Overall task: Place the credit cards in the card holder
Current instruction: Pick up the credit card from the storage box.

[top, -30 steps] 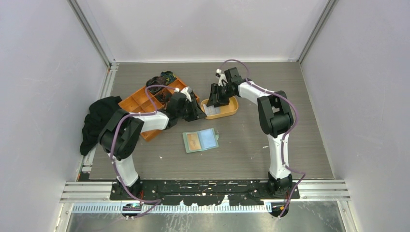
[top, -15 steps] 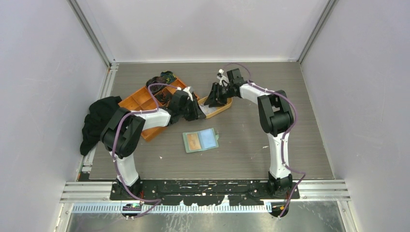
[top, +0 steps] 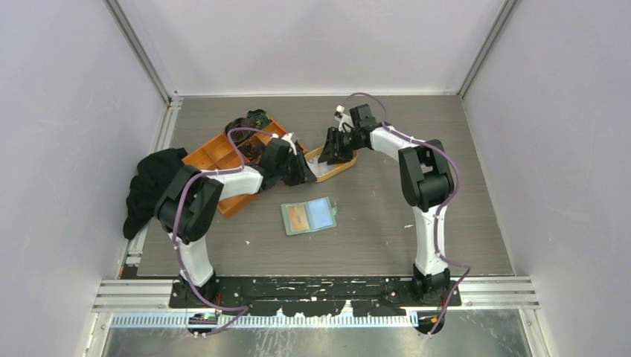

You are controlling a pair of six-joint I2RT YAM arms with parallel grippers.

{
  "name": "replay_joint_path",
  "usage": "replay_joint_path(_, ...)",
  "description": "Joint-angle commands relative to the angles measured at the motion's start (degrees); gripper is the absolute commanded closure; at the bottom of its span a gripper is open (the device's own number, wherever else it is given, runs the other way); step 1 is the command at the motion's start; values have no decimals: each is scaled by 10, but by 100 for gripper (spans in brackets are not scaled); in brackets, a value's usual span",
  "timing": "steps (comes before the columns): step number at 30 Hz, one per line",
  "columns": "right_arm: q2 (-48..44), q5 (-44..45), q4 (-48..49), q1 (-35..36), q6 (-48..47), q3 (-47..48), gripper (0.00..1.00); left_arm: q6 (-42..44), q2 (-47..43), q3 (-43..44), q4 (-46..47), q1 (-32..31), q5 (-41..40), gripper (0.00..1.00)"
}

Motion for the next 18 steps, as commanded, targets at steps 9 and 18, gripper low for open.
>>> replay_joint_path(9,-1,114,-61,1,-141,83,34,-39,-39,-6,46,15,-50,59)
replay_joint_path(18,24,90,-70,17,-138,86,34,-40,19,58,-4,16,-64,59)
